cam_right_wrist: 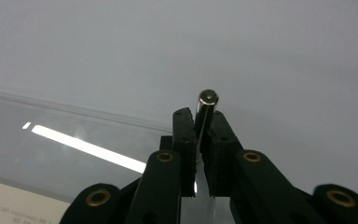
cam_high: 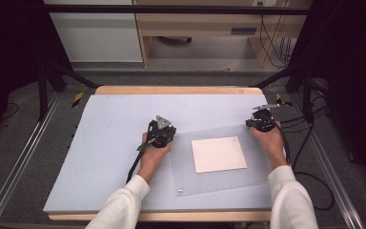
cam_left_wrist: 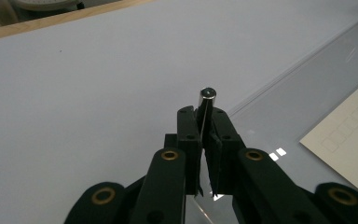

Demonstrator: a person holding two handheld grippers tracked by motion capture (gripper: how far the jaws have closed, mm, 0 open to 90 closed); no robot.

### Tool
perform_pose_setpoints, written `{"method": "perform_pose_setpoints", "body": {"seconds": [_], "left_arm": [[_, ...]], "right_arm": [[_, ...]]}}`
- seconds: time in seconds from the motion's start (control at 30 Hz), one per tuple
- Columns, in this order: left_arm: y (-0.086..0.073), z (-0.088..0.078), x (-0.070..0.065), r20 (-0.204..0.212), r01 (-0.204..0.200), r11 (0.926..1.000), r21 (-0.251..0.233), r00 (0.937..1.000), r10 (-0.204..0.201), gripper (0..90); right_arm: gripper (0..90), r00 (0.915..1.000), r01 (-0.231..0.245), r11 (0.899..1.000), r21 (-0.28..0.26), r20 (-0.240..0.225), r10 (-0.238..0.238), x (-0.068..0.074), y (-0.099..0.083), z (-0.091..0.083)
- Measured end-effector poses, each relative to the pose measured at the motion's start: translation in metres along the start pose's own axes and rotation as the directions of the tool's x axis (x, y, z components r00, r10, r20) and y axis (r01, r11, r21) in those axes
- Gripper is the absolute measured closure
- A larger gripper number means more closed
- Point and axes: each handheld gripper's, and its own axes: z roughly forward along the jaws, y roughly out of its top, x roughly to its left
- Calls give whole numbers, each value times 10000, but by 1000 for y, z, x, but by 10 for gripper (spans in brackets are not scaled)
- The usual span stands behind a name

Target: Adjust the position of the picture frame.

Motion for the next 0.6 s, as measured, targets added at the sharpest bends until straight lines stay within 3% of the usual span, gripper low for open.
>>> {"method": "perform_pose_setpoints", "body": {"seconds": [0.23, 0.33, 0.6], "left_arm": [[-2, 3, 0, -4, 129, 9998, 173, 9999, -128, 808], [-4, 6, -1, -135, -45, 9995, 309, 9999, 49, 809], [-5, 7, 0, -51, -8, 9989, 474, 10000, 11, 841]], "right_arm": [[845, 10000, 46, 10000, 57, 43, -46, 1, 0, 1], [844, 10000, 23, 10000, 60, 72, -23, 1, 0, 2], [843, 10000, 56, 10000, 81, 68, -57, 2, 0, 6]]}}
